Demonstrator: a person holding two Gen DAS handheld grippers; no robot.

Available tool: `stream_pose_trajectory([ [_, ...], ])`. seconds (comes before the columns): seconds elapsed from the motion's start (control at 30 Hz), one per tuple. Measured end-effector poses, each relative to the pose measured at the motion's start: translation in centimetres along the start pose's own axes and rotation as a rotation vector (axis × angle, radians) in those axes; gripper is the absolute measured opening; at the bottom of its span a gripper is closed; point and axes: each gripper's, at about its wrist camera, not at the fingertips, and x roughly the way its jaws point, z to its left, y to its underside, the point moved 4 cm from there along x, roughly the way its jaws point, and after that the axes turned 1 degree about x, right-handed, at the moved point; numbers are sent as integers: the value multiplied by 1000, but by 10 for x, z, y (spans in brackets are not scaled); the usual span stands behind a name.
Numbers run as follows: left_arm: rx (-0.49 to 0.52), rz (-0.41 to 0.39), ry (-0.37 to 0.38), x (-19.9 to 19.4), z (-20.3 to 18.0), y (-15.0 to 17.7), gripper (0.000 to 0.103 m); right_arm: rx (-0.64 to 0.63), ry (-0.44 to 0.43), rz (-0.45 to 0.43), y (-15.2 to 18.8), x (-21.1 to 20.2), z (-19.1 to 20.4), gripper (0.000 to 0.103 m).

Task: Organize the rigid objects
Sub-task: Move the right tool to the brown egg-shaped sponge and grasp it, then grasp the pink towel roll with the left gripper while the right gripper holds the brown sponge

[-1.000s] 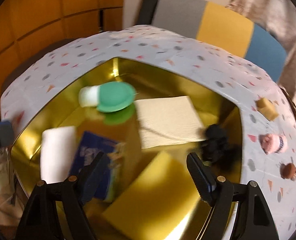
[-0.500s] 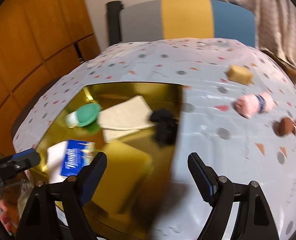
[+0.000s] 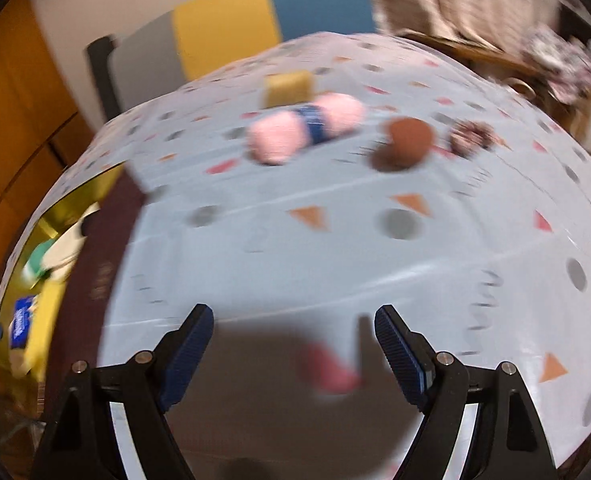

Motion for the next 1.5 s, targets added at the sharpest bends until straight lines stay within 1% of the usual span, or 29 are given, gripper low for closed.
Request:
stream_pose_trajectory([
  [0.1,26,20,4,12,-15,-5,71,52,33,-18,-10,1,-36,84],
  [0.2,35,37,6,22,-25,-11,71,76,53,-49,-31,3,-59,84],
  [0.33,22,52,5,33,-32,-21,71,59,26,-120,-71,12,-67,85],
  [0.4,23,50,-6,35,-35,-26,71,43,13,-158,-92,20,-69,90],
  [0.47,26,46,-23,37,-37,-32,71,29,22,-180,-110,32,-71,91],
  [0.57,31,45,-41,40,-39,-41,71,45,37,-151,-128,56,-75,91],
  [0.63,38,46,-52,43,-41,-46,71,87,28,-137,-132,69,-85,91],
  [0.67,41,48,-54,45,-42,-49,71,104,16,-131,-135,75,-89,89],
  [0.73,50,52,-55,50,-46,-55,71,101,23,-124,-140,85,-92,83],
  [0.8,61,54,-56,55,-52,-59,71,90,17,-104,-140,93,-93,68],
  [0.83,67,56,-53,58,-55,-62,71,91,-1,-93,-140,96,-93,65],
  [0.9,82,59,-51,64,-62,-66,71,87,-18,-104,-139,95,-93,60],
  [1.0,107,66,-39,74,-75,-75,71,83,-25,-108,-137,92,-92,54],
  [1.1,135,63,-43,83,-86,-87,71,74,-30,-101,-130,85,-91,52],
  [1.2,169,67,-66,96,-93,-100,71,66,-34,-89,-118,72,-92,52],
  [1.33,194,105,-79,124,-103,-121,71,93,-30,-90,-102,57,-97,52],
  [1.4,202,127,-96,140,-107,-131,72,74,-7,-93,-94,58,-97,52],
  [1.5,224,160,-117,169,-115,-146,73,79,-9,-105,-90,58,-99,52],
])
